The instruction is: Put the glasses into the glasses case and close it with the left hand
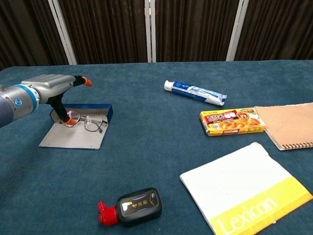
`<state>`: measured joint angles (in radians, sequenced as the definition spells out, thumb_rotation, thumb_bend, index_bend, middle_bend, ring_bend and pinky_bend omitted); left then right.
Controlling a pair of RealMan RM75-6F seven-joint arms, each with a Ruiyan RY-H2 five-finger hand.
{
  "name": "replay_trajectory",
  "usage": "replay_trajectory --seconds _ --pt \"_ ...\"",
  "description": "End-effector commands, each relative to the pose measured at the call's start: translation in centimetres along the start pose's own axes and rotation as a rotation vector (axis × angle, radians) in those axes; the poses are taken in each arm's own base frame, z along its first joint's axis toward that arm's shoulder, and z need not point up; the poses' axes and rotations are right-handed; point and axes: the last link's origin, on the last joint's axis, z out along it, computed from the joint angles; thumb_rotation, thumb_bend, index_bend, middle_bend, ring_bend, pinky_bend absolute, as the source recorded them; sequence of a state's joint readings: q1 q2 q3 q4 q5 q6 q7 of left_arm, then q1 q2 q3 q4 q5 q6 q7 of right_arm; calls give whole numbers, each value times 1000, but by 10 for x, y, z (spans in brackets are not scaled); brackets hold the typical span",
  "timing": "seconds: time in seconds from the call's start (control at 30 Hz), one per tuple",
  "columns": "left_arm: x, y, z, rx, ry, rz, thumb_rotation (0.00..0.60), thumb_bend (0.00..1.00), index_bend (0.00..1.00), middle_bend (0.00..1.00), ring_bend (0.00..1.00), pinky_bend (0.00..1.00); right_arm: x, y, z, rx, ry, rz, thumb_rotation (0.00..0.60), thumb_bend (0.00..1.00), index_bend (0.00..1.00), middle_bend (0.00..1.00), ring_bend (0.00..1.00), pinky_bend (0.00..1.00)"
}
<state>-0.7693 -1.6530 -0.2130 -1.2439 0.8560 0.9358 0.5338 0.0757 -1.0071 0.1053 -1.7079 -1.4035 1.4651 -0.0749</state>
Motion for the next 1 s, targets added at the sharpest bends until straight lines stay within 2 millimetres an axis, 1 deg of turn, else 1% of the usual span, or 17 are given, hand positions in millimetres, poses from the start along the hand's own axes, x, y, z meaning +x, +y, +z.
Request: replay_trajectory --seconds 0.03,0.2,0.33,0.6,1.0 --pt "4 0 -3 -21 16 -20 600 160 0 0 0 0 0 0 0 0 -1 1 600 0 0 0 0 0" --pt "5 6 -1 -59 16 -16 600 151 0 0 0 0 -1 0 1 -2 -4 -2 600 0 0 0 0 0" --pt "0 10 6 -52 -5 18 600 152 0 0 0 0 -2 1 3 -9 -6 -3 600 0 0 0 0 0" --pt "-5 11 19 -30 -20 30 600 155 0 0 0 0 -4 3 5 -20 -12 -6 600 0 0 0 0 0" --pt "1 13 40 -17 -9 6 600 172 0 0 0 0 -7 6 8 -41 -24 -10 600 0 0 0 0 0"
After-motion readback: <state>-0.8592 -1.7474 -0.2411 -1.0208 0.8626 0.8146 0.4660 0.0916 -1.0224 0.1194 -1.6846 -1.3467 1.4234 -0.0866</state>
